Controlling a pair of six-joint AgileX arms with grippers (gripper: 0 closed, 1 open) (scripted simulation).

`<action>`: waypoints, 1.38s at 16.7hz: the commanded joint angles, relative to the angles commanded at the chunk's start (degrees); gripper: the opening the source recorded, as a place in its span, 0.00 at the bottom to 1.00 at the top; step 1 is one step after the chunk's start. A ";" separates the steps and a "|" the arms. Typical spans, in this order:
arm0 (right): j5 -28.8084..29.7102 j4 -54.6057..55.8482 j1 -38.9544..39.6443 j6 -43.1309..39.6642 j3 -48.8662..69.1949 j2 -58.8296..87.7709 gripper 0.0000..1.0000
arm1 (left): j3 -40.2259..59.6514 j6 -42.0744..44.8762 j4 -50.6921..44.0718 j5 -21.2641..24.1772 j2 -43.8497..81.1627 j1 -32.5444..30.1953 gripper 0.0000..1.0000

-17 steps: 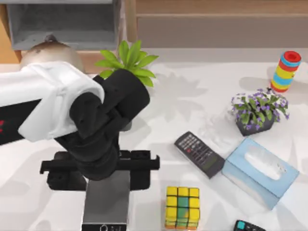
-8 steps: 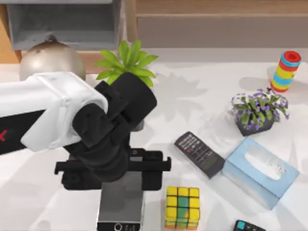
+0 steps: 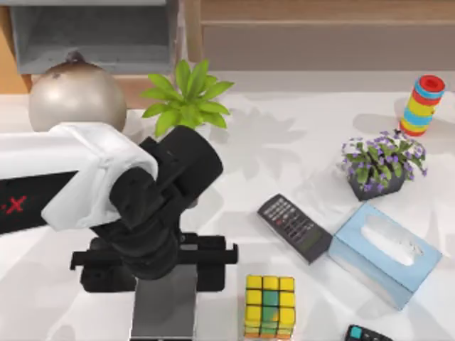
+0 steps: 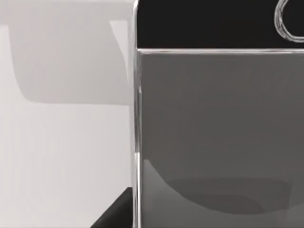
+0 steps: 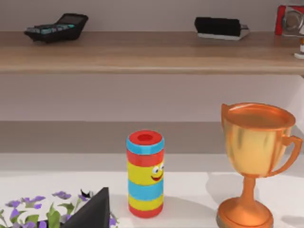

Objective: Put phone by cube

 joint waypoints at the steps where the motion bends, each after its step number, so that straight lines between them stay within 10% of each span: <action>1: 0.00 0.00 0.00 0.00 0.00 0.00 1.00 | -0.58 -0.11 0.07 -0.33 0.62 0.25 0.00; 9: 0.00 0.00 0.00 0.00 0.00 0.00 1.00 | -2.46 -0.33 0.21 -1.00 2.62 0.69 0.00; 23: 0.00 0.00 0.00 0.00 0.00 0.00 1.00 | -2.46 -0.33 0.21 -1.00 2.62 0.69 1.00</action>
